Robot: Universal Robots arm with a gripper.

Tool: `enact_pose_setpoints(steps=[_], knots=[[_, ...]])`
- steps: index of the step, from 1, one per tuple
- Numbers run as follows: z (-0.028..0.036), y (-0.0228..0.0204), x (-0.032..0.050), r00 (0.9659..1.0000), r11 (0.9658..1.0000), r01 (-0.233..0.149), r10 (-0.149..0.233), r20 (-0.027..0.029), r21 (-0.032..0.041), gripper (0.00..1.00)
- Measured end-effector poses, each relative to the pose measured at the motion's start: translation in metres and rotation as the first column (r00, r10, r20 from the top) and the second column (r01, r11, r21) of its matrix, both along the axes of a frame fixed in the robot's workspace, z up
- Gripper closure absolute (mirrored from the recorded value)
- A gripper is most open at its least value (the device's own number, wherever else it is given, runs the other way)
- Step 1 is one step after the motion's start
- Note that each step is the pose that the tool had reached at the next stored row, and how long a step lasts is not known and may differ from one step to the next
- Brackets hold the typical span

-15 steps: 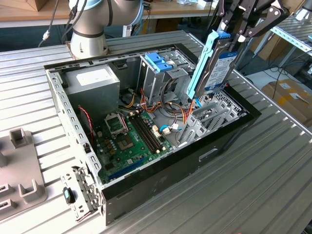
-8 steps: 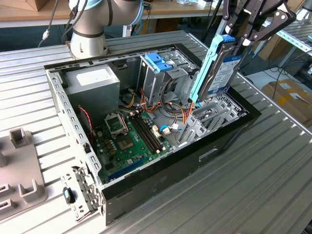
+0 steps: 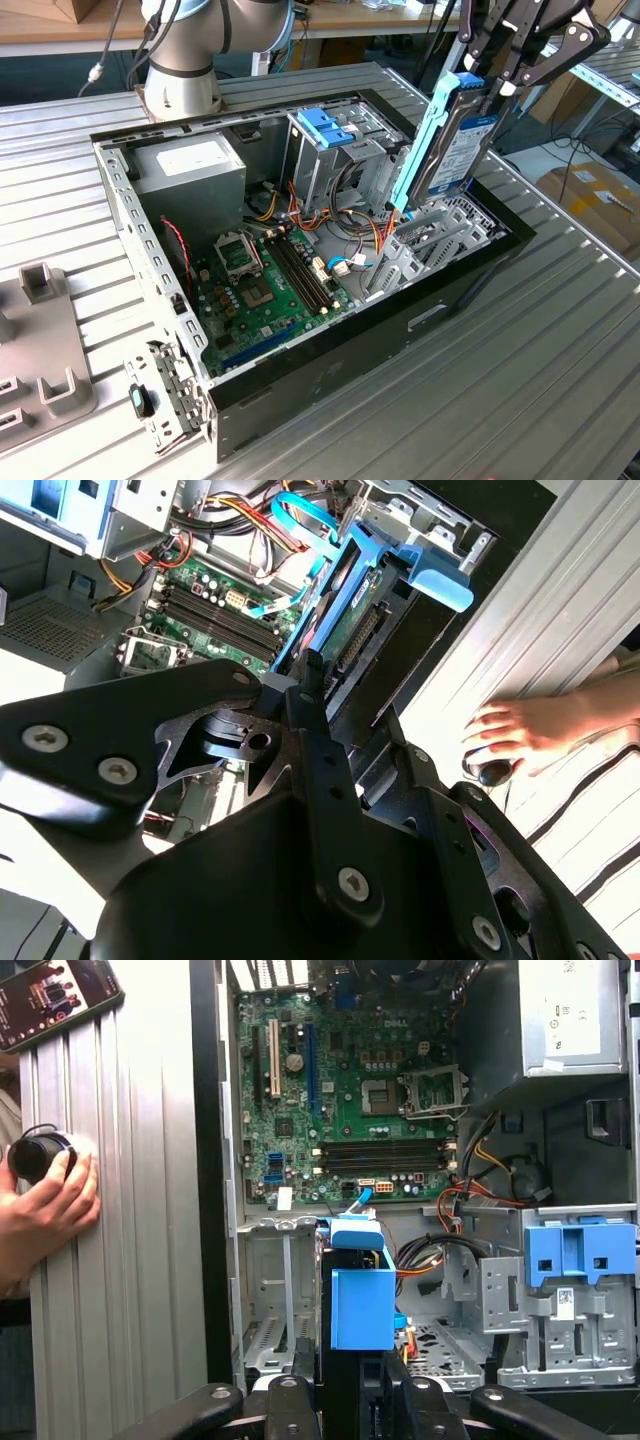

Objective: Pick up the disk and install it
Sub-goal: 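Pick up the disk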

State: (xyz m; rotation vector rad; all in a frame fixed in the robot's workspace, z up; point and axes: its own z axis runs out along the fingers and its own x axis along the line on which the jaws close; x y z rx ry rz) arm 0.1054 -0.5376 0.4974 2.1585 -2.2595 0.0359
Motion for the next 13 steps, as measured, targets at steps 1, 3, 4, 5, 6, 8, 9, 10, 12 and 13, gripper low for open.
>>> enact_pose_setpoints(steps=[1, 3, 4, 5, 6, 8, 9, 10, 12, 13], knots=[[0.0000, 0.0000, 0.0000, 1.0000, 1.0000, 0.001, -0.001, 0.0000, 0.0001, 0.65], [-0.0001, 0.0000, 0.0000, 1.0000, 1.0000, 0.005, -0.005, 0.0000, 0.0001, 0.65], [-0.0002, 0.0000, 0.0001, 1.0000, 1.0000, 0.008, -0.008, 0.0000, 0.0001, 0.65], [-0.0002, 0.0000, 0.0001, 0.9999, 0.9999, 0.012, -0.012, -0.0001, 0.0001, 0.65], [-0.0002, 0.0000, 0.0001, 0.9999, 0.9999, 0.013, -0.013, 0.0000, 0.0001, 0.65], [-0.0002, 0.0000, 0.0001, 0.9999, 0.9999, 0.013, -0.013, -0.0001, 0.0001, 0.65], [-0.0002, 0.0000, 0.0001, 0.9999, 0.9999, 0.013, -0.013, 0.0000, 0.0001, 0.65], [-0.0002, 0.0000, 0.0001, 0.9999, 0.9999, 0.013, -0.013, 0.0000, 0.0001, 0.65], [-0.0002, 0.0000, 0.0001, 0.9999, 0.9999, 0.013, -0.013, 0.0000, 0.0001, 0.65], [-0.0002, 0.0000, 0.0001, 0.9999, 0.9999, 0.013, -0.013, 0.0000, 0.0001, 0.65]])
